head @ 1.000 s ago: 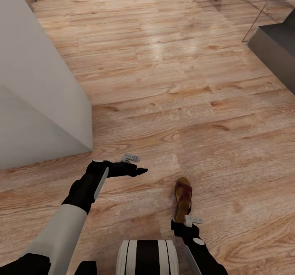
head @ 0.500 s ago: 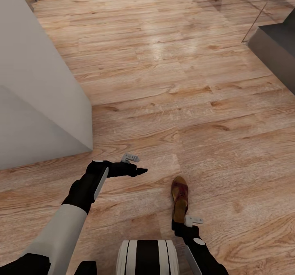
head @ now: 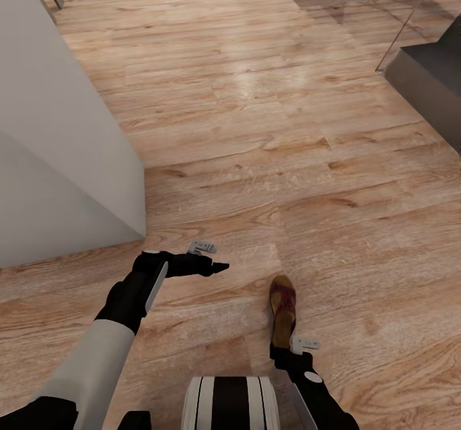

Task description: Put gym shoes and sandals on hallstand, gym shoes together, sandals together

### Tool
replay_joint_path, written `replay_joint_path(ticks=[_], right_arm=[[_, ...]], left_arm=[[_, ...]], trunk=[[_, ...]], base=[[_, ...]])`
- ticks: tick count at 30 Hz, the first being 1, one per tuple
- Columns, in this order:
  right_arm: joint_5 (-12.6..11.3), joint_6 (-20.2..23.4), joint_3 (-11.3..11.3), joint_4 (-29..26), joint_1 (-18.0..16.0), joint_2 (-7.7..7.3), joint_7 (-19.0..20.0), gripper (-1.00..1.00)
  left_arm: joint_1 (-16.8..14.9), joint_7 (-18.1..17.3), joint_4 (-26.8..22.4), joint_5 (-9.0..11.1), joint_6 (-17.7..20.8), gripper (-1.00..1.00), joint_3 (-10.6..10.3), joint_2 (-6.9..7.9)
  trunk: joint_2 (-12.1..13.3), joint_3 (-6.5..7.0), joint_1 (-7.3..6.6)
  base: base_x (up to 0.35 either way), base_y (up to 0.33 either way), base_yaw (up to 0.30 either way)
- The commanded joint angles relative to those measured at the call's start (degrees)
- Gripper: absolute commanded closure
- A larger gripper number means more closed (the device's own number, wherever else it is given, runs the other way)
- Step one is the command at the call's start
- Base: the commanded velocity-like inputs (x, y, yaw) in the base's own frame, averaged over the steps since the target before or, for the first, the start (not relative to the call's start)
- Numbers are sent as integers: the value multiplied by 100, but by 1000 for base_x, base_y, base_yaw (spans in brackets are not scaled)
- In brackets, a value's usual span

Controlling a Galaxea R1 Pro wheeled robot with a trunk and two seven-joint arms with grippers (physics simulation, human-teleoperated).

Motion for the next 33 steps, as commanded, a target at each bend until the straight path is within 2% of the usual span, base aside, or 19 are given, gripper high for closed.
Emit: replay_joint_path(ticks=[1, 10, 17, 20, 25, 29, 33], right_arm=[[-66, 24, -2, -12, 1, -17, -24, 100], [-66, 22, 5, -71, 1, -59, -20, 100], [-66, 24, 6, -82, 1, -63, -27, 100], [-66, 27, 8, -82, 1, -63, -28, 100], [-66, 18, 15, -87, 1, -63, -28, 100], [-61, -59, 15, -84, 1, -63, -28, 100], [-38, -208, 20, -83, 1, -383, -28, 100]], left_arm=[[0, -38, -6, -46, 19, -100, 17, 9], [4, -38, -5, -56, 6, -100, 33, 95], [22, -38, 3, -64, -46, -100, 34, 248], [74, -41, 7, -69, -57, -100, 39, 303], [276, -48, 63, -81, -97, -100, 42, 474], [366, -35, 74, -99, -200, -100, 50, 502], [576, 6, 86, -121, -328, -100, 66, 616]], trunk=[[0, 20, -3], [12, 219, -26], [22, 374, -44], [26, 440, -52], [32, 551, -65], [38, 640, -75], [43, 732, -86]], base=[[0, 0, 0], [0, 0, 0], [0, 0, 0], [0, 0, 0], [0, 0, 0], [0, 0, 0], [0, 0, -16]])
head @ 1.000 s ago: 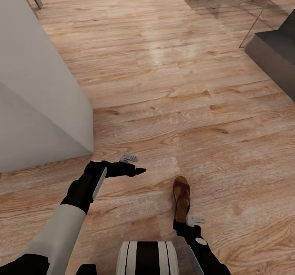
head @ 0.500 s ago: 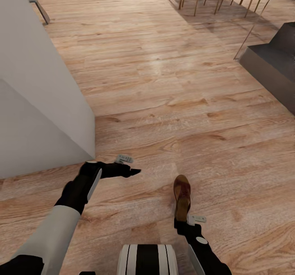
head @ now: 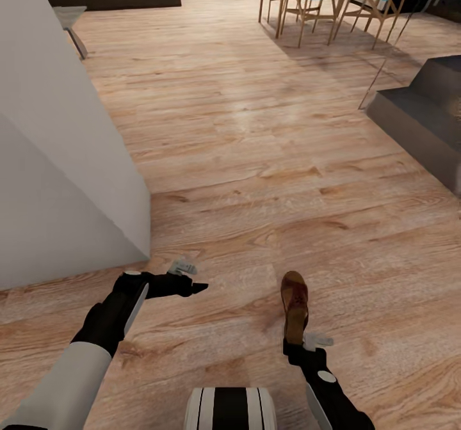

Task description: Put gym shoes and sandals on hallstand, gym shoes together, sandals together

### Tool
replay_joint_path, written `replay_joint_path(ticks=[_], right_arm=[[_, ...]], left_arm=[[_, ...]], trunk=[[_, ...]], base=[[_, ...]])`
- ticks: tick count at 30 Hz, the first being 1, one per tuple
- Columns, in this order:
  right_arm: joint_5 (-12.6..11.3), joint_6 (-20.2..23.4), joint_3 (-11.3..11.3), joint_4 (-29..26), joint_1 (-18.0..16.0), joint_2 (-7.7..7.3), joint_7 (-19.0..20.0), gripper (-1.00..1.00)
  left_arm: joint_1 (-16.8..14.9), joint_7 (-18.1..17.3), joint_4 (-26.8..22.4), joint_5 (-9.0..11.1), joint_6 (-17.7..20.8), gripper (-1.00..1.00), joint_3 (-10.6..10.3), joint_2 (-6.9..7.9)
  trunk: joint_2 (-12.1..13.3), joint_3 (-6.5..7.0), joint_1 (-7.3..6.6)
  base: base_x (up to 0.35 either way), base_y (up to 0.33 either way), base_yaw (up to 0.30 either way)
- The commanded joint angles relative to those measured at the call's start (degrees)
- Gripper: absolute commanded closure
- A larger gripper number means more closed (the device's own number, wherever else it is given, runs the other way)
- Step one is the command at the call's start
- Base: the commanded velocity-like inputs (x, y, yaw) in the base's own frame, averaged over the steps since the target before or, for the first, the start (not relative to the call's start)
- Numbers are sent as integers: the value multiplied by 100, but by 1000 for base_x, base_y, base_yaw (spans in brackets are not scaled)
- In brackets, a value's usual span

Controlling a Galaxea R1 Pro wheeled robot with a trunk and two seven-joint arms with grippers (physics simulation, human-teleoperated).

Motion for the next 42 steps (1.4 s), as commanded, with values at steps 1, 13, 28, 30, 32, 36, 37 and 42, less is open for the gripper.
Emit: replay_joint_path(ticks=[1, 13, 28, 30, 32, 36, 37, 42], right_arm=[[-69, 10, 8, -8, 1, -50, -24, 100], [-54, -19, 32, 19, 2, -529, 7, 100], [-42, -1177, 42, 1102, 27, -899, 33, 100], [-43, -1426, 43, 1355, 27, -948, 36, 100], [-47, -1935, 45, 1813, 27, -1008, 47, 100], [-48, -2723, 46, 2658, 27, -1060, 62, 100], [-52, -2773, 46, 2838, 27, -1057, 63, 100], [-61, -2882, 47, 2967, 27, -1038, 64, 100]], left_arm=[[13, -33, -6, -49, 1, -100, -1, 25], [231, 63, 24, -52, -140, -100, 77, 121], [884, 980, 1033, -9, -1937, -100, 131, 112], [942, 1120, 1188, -6, -2177, -100, 173, 109], [1056, 1429, 1518, 2, -2674, -100, 279, 103], [1398, 2243, 2493, 21, -4166, -100, 410, 98], [1531, 2692, 2874, 83, -4695, -100, 416, 85], [1830, 3206, 3372, 374, -5433, -100, 433, 100]], trunk=[[0, 22, -3], [16, 355, -34], [36, 782, -73], [39, 839, -78], [42, 896, -83], [47, 1010, -93], [48, 1039, -96], [55, 1181, -109]], base=[[0, 0, -81], [0, 0, -180], [0, 0, -222], [0, 0, -224], [0, 0, -224], [0, 0, -224], [0, 0, -224], [0, 0, -224]])
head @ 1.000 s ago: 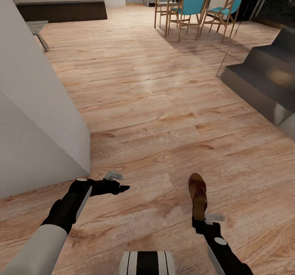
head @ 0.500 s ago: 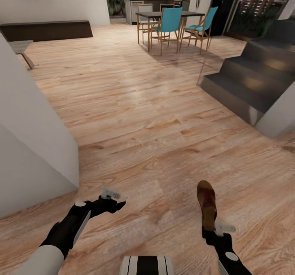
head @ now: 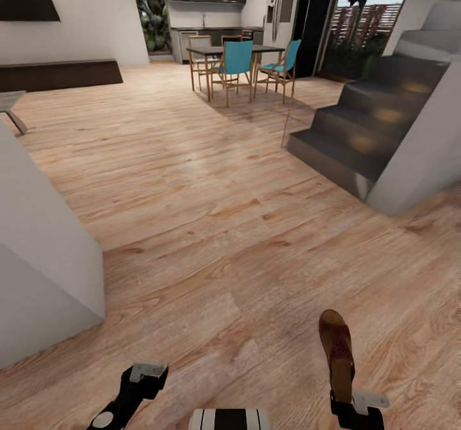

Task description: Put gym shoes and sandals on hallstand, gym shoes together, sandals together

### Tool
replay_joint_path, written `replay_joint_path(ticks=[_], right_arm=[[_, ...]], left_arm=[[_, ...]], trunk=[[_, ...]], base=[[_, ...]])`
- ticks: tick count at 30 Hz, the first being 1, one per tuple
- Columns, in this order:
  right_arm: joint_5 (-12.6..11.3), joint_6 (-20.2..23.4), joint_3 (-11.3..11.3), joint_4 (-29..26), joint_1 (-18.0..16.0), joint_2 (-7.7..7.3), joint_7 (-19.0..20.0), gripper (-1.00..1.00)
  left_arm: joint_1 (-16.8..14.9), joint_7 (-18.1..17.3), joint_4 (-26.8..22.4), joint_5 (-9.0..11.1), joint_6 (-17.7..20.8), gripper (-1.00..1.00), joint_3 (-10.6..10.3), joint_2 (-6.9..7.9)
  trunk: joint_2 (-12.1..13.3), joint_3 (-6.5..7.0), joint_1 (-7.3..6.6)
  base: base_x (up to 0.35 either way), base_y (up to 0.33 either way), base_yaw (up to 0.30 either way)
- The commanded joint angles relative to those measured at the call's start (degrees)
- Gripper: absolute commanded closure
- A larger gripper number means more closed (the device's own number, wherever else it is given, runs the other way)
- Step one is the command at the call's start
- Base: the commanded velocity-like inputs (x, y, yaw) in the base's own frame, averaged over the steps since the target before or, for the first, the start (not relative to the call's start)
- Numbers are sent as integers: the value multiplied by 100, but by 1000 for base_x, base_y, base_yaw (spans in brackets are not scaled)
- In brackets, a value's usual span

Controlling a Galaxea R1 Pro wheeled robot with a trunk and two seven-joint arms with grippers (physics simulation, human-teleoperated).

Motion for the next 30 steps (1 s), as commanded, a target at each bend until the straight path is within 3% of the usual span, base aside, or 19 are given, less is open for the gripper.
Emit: replay_joint_path(ticks=[1, 7, 15, 30], right_arm=[[-65, -80, 8, 39, -3, 5, 6, 100], [-64, -297, 12, 197, -3, 35, 6, 100], [-66, -346, 13, 238, -3, 55, 6, 100], [-63, -348, 13, 240, -3, 93, 6, 100]], left_arm=[[64, 24, 59, 87, -114, -100, 23, 7], [279, 73, 252, 328, -313, -100, 122, 23], [413, 86, 345, 371, -489, -100, 226, 51], [453, 272, 365, 372, -591, -100, 228, 79]], trunk=[[0, 26, -3], [8, 197, -19], [19, 425, -39], [621, 783, -369]], base=[[0, 0, -224], [0, 0, -224], [0, 0, -224], [0, 0, -237]])
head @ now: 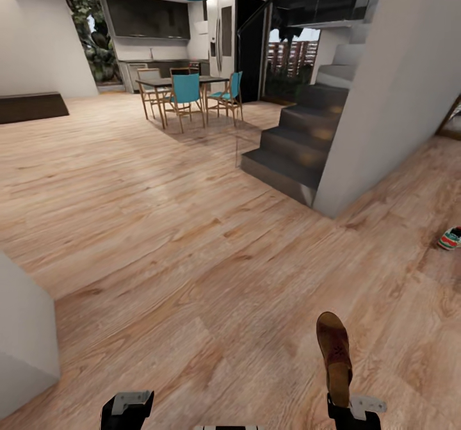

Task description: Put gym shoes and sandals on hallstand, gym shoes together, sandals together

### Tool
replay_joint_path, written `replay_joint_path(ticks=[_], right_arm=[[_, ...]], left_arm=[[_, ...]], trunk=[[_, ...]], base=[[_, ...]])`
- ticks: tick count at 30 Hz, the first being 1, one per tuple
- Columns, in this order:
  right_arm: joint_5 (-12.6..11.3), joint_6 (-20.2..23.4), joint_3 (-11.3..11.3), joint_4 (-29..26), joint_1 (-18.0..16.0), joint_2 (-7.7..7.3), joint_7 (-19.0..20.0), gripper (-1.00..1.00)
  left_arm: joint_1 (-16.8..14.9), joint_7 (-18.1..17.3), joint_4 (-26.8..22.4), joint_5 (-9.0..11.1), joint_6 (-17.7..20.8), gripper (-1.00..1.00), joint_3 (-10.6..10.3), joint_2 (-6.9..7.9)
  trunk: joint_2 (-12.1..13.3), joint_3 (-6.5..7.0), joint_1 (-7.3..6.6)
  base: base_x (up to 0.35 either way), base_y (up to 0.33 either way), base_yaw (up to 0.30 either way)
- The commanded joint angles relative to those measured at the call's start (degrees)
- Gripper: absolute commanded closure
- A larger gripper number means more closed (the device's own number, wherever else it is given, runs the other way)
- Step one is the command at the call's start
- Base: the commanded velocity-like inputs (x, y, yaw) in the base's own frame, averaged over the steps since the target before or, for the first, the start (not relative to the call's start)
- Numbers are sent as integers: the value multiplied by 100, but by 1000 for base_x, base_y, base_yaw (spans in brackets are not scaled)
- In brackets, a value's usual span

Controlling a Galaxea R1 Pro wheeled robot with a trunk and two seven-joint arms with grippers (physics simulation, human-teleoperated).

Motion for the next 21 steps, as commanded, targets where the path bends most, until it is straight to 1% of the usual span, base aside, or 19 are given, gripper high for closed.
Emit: replay_joint_path(ticks=[1, 6, 16, 21], right_arm=[[-63, -20, 2, 6, -4, 21, 7, 100], [-61, -14, 2, 6, -4, 63, 7, 100], [-66, -21, -3, 6, -4, 70, -1, 100], [-68, -21, -5, 14, -4, 70, -1, 100]], left_arm=[[-1, -46, 3, 26, -13, -100, 19, 3], [-1, -43, 3, 26, -13, -100, 16, 1], [-1, -44, 3, 26, -13, -100, 14, -1], [-1, -44, 3, 26, -13, -100, 16, -1]], trunk=[[40, 19, -24], [241, 125, -133], [642, 309, -353], [642, 309, -353]], base=[[0, 0, -270], [0, 0, -281], [0, 0, -297], [0, 0, -300]])
